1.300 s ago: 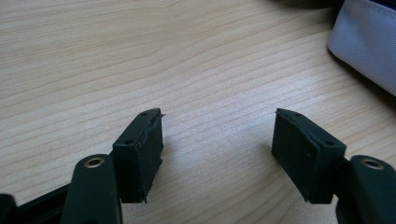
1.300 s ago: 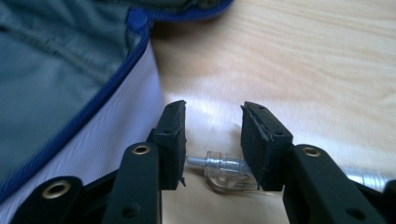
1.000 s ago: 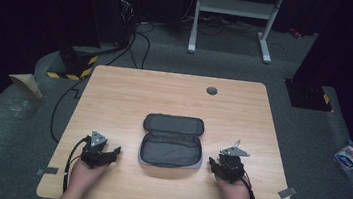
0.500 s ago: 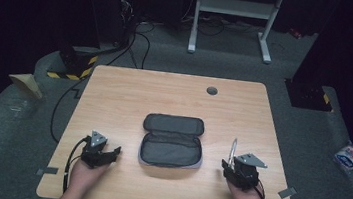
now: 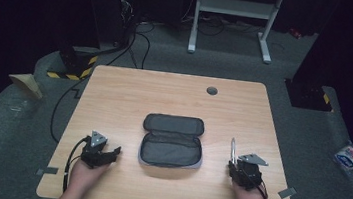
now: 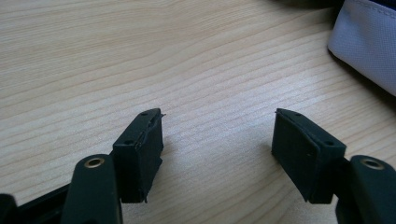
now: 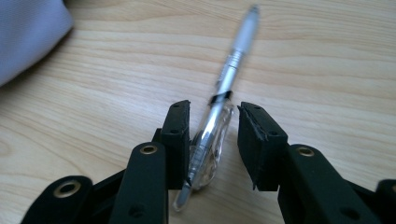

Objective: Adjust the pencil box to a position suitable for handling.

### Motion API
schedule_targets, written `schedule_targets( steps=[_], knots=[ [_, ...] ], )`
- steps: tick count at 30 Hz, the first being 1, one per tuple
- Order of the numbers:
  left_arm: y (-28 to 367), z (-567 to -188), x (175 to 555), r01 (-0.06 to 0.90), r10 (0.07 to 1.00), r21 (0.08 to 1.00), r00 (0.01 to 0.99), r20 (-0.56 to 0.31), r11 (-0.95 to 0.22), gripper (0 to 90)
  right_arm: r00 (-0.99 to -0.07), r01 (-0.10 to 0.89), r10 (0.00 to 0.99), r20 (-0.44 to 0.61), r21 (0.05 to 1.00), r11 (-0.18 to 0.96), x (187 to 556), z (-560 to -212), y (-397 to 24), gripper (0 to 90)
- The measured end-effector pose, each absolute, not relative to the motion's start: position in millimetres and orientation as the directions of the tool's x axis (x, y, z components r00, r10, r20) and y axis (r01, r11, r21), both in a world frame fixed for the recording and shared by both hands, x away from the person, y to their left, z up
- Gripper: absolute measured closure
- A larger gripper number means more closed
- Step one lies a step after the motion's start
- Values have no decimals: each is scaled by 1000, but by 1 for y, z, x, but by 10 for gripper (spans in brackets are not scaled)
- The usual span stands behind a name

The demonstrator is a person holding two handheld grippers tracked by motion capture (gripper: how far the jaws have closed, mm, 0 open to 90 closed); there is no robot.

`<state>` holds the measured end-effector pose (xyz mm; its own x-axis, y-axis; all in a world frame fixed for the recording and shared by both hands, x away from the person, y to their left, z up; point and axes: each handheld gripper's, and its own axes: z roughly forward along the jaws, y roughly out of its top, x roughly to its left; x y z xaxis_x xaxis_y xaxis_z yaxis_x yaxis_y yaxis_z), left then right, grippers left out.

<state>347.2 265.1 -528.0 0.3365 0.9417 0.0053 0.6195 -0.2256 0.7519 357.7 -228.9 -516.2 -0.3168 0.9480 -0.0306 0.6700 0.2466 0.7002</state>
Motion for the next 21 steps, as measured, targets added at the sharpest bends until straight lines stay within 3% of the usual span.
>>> schedule_targets(
  steps=[11, 21],
  knots=[
    [265, -528, 347, 619, 942, 752, 336, 6, -226, 339, -321, 656, 947, 2, 722, 221, 360, -512, -243, 560],
    [266, -528, 349, 614, 938, 753, 348, 12, -237, 339, -318, 667, 948, -13, 708, 234, 387, -517, -233, 592]
  ],
)
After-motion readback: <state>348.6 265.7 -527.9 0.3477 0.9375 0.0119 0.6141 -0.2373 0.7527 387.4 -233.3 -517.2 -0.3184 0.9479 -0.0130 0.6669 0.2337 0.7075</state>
